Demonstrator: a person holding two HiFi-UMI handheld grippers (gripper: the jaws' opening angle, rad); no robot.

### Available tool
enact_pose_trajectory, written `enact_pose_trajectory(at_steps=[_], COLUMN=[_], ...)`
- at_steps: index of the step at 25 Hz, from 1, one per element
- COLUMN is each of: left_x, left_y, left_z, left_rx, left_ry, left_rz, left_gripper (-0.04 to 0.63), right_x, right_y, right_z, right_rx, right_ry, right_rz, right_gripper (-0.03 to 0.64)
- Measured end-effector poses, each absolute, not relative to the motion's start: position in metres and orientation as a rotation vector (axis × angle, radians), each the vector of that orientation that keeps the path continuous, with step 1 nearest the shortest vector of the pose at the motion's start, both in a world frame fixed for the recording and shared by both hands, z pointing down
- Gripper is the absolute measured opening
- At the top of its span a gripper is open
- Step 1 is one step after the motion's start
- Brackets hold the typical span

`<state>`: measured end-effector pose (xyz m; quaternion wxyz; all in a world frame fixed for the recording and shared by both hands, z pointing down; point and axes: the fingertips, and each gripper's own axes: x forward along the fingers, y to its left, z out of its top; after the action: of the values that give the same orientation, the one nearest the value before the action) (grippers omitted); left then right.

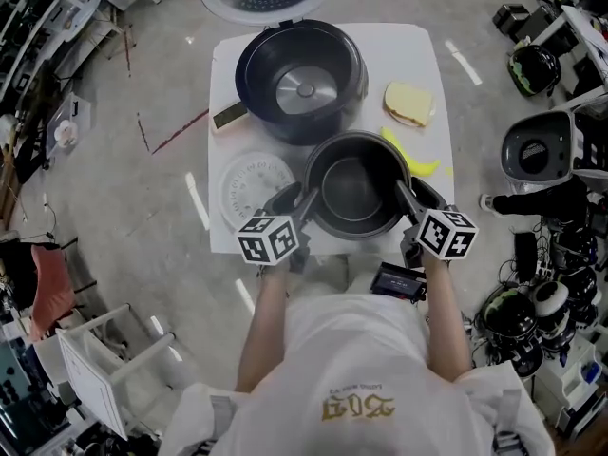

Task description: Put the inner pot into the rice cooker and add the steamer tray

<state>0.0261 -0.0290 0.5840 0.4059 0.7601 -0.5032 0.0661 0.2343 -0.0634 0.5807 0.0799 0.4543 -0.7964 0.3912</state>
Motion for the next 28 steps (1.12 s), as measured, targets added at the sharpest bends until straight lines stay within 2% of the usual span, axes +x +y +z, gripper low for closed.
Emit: enact_pose_trajectory(at_steps=[7, 11, 28], left_x=[0.0228, 0.0266, 0.0265], left_y=[-0.0308, -0.03, -0.0327], left_z=[0.588, 0.5856, 0.5801], left_rx=[1.898, 1.909, 1.872], left_ry=[-1.28, -1.271, -1.25], left_rz=[0.166, 0.169, 0.117], left_gripper=[0.168, 0.12, 0.095], right_x=[0.2288, 0.2273, 0.2302], right_y=[-0.0657, -0.0648, -0.0664], right_z=[0.5863, 0.585, 0.5821], right_rx=[1.32, 1.315, 1.374], right_ry=[-2.394, -2.4, -2.373], right_rz=[1.178, 1.147, 1.14], right_gripper=[0.115, 0.101, 0.084])
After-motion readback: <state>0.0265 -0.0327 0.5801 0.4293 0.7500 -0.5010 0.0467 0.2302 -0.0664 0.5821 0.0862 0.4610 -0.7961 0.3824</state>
